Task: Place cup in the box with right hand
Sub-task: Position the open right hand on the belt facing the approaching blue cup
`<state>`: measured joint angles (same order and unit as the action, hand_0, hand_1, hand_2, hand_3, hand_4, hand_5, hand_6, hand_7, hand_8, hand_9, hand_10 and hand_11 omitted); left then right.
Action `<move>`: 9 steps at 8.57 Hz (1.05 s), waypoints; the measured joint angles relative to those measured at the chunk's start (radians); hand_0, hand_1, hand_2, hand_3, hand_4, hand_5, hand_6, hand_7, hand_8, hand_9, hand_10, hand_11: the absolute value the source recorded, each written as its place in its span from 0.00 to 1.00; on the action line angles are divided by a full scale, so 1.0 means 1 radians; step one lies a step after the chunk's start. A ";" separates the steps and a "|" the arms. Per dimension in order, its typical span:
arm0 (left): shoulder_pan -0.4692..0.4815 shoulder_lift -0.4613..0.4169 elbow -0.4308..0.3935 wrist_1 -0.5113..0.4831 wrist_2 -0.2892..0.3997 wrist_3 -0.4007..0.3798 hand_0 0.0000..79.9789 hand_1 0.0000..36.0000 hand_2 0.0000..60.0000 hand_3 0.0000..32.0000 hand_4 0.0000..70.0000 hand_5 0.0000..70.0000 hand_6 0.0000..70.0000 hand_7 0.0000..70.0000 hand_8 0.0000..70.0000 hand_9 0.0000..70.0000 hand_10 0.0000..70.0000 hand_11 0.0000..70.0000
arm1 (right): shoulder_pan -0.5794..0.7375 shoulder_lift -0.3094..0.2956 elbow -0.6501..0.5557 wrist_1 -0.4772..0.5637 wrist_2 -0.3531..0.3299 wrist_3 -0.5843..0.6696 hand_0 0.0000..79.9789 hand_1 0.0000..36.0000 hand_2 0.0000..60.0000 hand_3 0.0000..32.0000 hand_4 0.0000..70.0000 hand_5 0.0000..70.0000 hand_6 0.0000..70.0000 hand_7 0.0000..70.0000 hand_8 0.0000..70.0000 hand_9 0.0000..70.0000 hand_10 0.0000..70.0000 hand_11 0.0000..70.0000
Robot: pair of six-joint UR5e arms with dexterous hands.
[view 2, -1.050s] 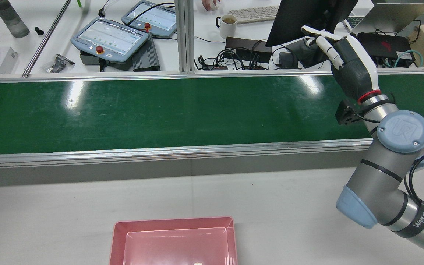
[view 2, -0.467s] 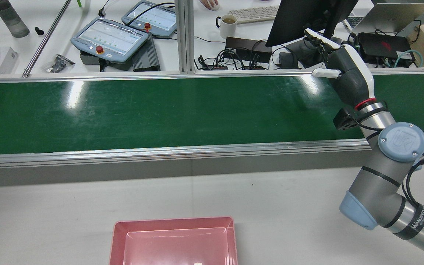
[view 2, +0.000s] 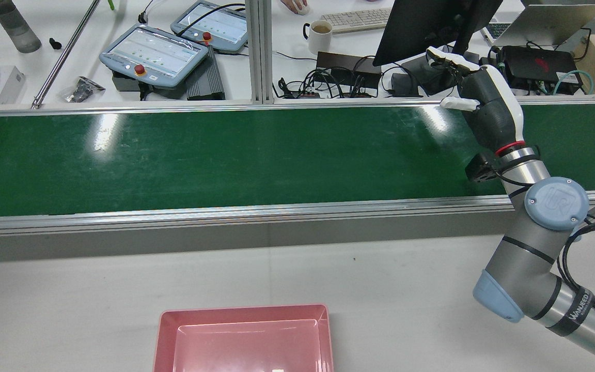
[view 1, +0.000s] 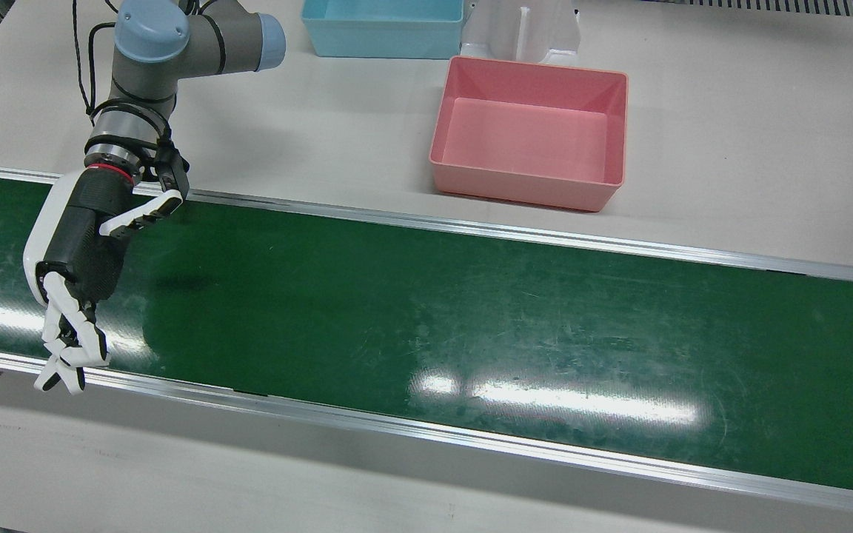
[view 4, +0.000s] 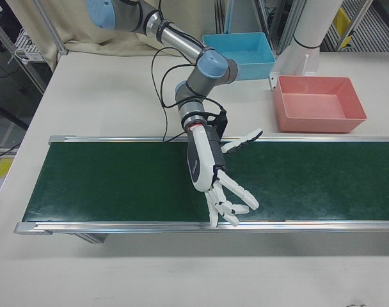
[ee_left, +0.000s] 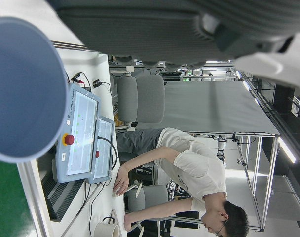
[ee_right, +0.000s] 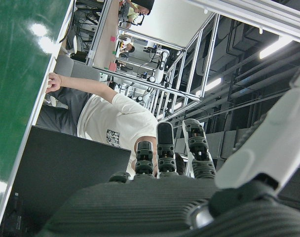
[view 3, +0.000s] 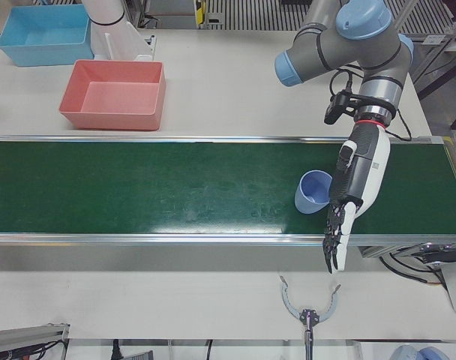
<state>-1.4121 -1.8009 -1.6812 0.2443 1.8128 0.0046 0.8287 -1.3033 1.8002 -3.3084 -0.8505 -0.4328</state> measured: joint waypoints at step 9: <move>0.000 0.000 0.000 0.000 0.000 0.000 0.00 0.00 0.00 0.00 0.00 0.00 0.00 0.00 0.00 0.00 0.00 0.00 | -0.017 0.019 -0.009 -0.089 0.006 0.002 0.52 0.00 0.00 0.00 0.15 0.02 0.12 0.61 0.09 0.25 0.00 0.00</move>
<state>-1.4121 -1.8009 -1.6812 0.2442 1.8132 0.0046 0.8116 -1.2841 1.7913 -3.3977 -0.8445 -0.4309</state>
